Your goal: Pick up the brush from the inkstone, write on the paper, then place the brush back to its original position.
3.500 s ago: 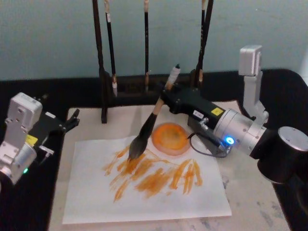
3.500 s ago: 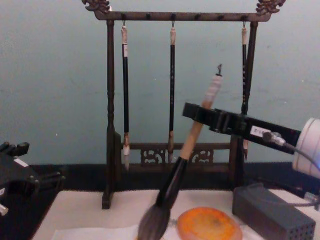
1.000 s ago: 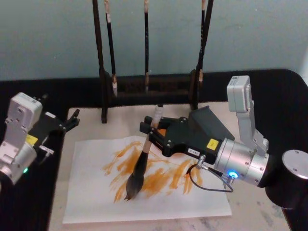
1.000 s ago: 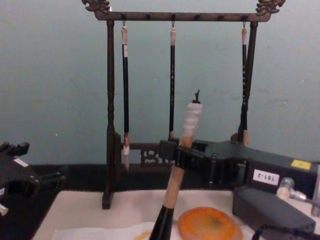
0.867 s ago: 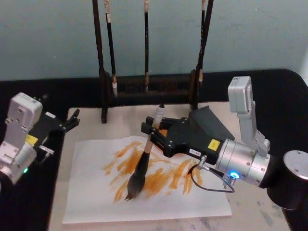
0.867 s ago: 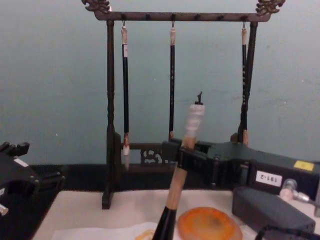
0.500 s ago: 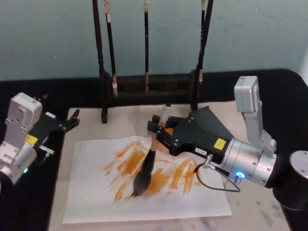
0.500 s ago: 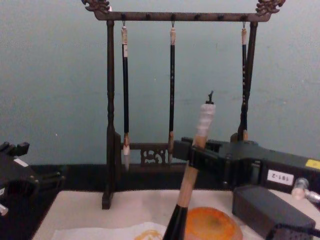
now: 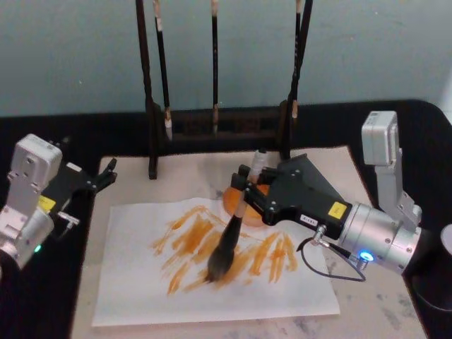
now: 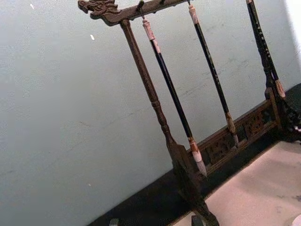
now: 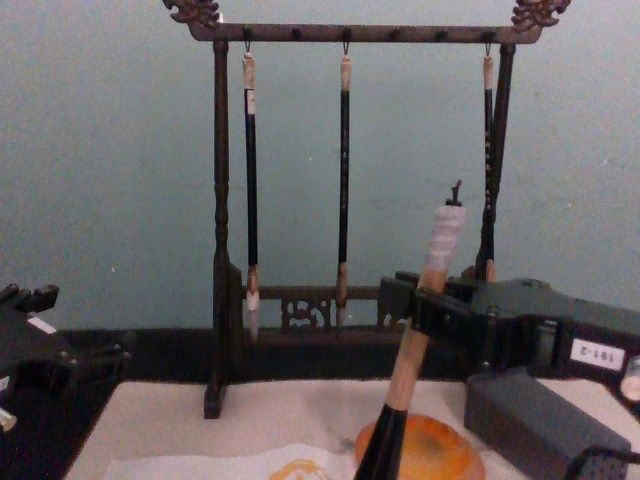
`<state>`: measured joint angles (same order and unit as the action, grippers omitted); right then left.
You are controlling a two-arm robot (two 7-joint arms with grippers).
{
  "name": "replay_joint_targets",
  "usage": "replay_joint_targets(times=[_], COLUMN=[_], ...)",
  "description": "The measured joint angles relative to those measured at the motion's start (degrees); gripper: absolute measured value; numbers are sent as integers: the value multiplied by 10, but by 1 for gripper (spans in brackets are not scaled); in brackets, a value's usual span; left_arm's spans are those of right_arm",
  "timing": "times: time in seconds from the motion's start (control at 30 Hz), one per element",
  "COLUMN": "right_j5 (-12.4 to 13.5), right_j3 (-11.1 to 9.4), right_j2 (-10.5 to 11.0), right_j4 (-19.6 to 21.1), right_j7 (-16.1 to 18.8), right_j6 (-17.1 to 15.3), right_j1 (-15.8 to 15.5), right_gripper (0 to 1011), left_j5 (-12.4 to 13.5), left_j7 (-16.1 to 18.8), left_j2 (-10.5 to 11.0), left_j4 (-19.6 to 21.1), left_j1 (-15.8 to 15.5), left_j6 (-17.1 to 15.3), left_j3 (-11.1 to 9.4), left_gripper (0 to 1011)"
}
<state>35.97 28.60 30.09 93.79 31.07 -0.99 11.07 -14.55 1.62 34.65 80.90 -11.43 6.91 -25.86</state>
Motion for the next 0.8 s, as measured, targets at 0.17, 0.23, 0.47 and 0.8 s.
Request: replay_joint_targets(times=[0.17, 0.23, 0.47, 0.8], right_j5=[0, 0, 1, 17], right_j3=[-7, -9, -17, -34], right_j2=[3, 4, 5, -9], right_j4=[6, 7, 13, 13], right_j7=[-4, -4, -8, -16], right_j6=[2, 3, 5, 11], right_j1=[-7, -9, -16, -11], right_gripper=[160, 160, 160, 160], left_j5=[0, 0, 0, 0], left_j7=[0, 0, 0, 0], left_j2=[0, 0, 0, 0], left_j4=[0, 0, 0, 0], left_j1=[0, 0, 0, 0], left_j6=[0, 0, 0, 0], left_j3=[0, 0, 0, 0], left_gripper=[1001, 1001, 1001, 1001])
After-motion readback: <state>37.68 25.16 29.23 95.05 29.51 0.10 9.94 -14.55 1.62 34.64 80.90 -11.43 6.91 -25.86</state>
